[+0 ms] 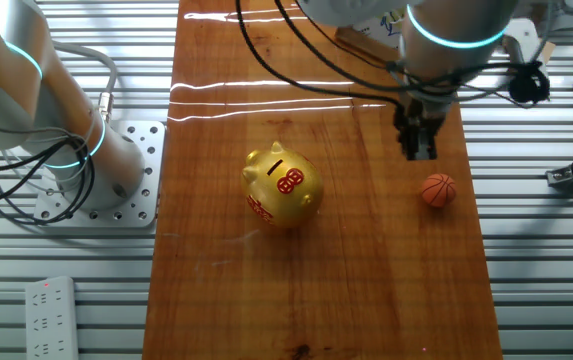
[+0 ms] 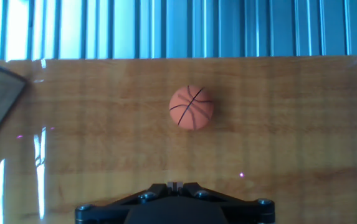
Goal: Grab a basketball, release it and shoot it into the basket
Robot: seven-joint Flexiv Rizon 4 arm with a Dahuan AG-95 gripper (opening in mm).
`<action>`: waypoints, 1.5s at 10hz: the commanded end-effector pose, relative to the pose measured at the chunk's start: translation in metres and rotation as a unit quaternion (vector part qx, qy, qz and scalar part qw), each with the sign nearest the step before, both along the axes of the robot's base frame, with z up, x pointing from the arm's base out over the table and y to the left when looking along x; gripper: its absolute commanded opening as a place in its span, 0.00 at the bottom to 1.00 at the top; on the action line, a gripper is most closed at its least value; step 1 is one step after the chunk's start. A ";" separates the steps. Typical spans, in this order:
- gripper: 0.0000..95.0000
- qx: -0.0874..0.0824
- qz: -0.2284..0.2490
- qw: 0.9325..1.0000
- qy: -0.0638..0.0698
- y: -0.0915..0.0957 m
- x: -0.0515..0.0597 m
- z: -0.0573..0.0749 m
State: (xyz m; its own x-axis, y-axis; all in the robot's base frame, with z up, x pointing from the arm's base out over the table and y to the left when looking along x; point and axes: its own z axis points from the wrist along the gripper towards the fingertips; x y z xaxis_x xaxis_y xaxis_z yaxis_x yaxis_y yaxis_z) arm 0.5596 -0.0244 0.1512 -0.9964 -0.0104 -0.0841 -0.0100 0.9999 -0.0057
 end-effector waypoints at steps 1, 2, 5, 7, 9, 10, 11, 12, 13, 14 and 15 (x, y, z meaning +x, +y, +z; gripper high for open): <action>0.00 0.003 0.002 1.000 0.012 -0.003 0.017 0.001; 0.00 0.003 0.006 1.000 0.012 -0.006 0.022 -0.002; 0.00 0.002 0.010 1.000 0.012 -0.014 0.033 -0.009; 0.00 0.002 0.009 1.000 0.010 -0.015 0.036 -0.012; 0.00 0.002 0.009 1.000 0.011 -0.017 0.036 -0.013; 0.00 0.003 0.008 1.000 0.011 -0.017 0.036 -0.013; 0.00 0.003 0.007 1.000 0.011 -0.017 0.036 -0.014; 0.00 0.004 0.007 1.000 0.011 -0.017 0.036 -0.014; 0.00 0.006 0.012 1.000 0.011 -0.017 0.036 -0.014; 0.00 0.006 0.020 1.000 0.011 -0.017 0.036 -0.014; 0.00 0.007 0.023 1.000 0.011 -0.017 0.036 -0.014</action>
State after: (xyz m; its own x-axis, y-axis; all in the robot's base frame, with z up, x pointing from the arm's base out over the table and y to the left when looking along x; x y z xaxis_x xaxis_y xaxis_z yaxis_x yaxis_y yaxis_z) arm 0.5957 -0.0413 0.1369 -0.9960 -0.0627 -0.0635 -0.0635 0.9979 0.0097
